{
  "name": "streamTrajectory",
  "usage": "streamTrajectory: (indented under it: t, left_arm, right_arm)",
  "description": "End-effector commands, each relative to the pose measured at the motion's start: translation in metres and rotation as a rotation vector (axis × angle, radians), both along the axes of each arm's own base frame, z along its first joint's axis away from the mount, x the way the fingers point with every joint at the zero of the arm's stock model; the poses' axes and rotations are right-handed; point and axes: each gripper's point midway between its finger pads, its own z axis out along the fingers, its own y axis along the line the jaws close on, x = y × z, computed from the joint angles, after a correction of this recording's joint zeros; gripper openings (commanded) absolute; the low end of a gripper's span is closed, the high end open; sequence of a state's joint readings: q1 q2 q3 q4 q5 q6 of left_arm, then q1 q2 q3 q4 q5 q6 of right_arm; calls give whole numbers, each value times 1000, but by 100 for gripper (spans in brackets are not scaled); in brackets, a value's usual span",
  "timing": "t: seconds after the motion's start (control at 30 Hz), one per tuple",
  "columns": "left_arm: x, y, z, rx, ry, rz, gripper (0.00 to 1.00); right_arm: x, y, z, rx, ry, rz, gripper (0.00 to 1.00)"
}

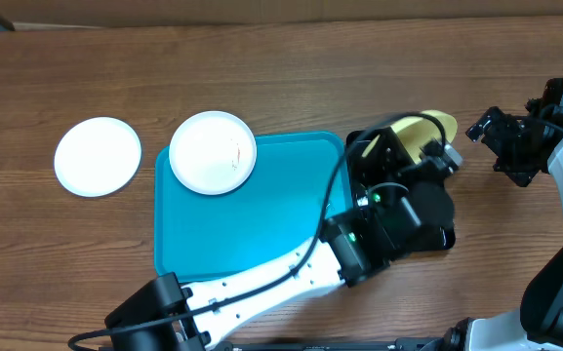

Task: Clean dirty plates on tray and stack at the side
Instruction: 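Lift the yellow plate off the teal tray with the left gripper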

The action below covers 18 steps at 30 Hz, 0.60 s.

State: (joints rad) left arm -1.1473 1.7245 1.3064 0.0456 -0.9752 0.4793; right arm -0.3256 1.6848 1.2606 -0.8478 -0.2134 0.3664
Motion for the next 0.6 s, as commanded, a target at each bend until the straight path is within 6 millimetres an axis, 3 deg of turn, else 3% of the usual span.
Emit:
streamTrajectory:
  t: [0.0,0.13,0.37,0.57]
  left_arm:
    - [-21,-14,10,32,-35,-21,4]
    - [-25,-17,11,11,-36,-20,4]
    - [-11,3,5,-147,-1,90,4]
    - [-8,4,-43,-241,226,48,4]
  right_arm:
    - [4,-2,10,-4,-30,-5,100]
    - [4,-2,10,-3,-30,-5,100]
    - [4,-2,10,-3,-30,-5,100]
    - [4,-2,10,-3,-30,-5,100]
